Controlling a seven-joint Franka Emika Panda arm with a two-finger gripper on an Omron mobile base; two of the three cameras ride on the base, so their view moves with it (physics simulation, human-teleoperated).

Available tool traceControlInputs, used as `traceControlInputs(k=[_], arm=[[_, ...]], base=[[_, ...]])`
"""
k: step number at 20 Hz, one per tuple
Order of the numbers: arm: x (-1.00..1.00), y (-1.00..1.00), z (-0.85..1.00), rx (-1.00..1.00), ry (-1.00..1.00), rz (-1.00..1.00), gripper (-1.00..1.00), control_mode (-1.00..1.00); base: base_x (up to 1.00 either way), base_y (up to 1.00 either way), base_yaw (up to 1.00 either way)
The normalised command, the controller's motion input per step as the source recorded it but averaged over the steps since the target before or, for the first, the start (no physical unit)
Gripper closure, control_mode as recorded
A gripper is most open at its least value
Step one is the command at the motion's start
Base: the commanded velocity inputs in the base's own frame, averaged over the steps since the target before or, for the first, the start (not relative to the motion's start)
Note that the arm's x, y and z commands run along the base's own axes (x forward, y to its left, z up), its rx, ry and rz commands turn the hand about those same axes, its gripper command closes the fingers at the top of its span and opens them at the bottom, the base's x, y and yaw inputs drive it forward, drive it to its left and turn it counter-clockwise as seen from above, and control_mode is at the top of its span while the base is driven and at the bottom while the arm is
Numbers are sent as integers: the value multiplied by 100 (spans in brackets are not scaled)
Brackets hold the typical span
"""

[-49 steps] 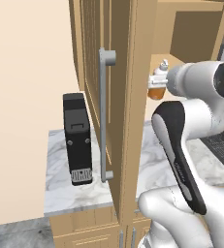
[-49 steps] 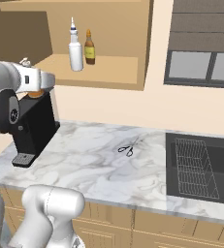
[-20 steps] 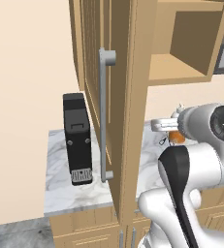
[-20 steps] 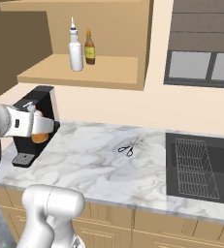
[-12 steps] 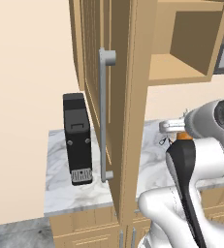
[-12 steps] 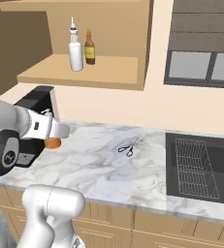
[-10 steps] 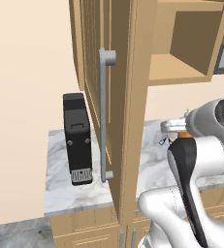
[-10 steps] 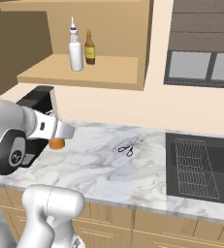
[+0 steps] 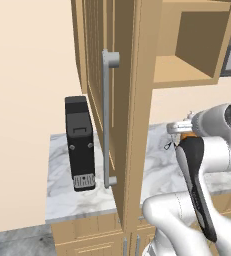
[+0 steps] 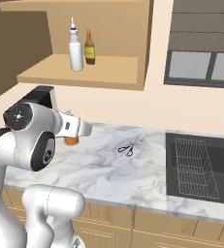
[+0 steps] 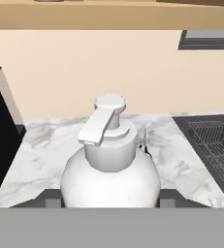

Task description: Pick the spray and soap dispenser from the cabinet and place them on the counter.

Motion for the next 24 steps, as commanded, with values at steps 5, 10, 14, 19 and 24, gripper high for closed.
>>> traceControlInputs(k=[5, 10, 14, 19, 24], arm=[[36, -14, -65, 0, -16, 11, 100, -100], [23, -7, -85, -2, -16, 15, 100, -100], [7, -1, -78, -5, -8, 22, 100, -100], [3, -4, -62, -6, -12, 25, 100, -100], [19, 0, -65, -1, -15, 27, 100, -100]], base=[[0, 0, 0], [0, 0, 0], [0, 0, 0], [0, 0, 0], [0, 0, 0]])
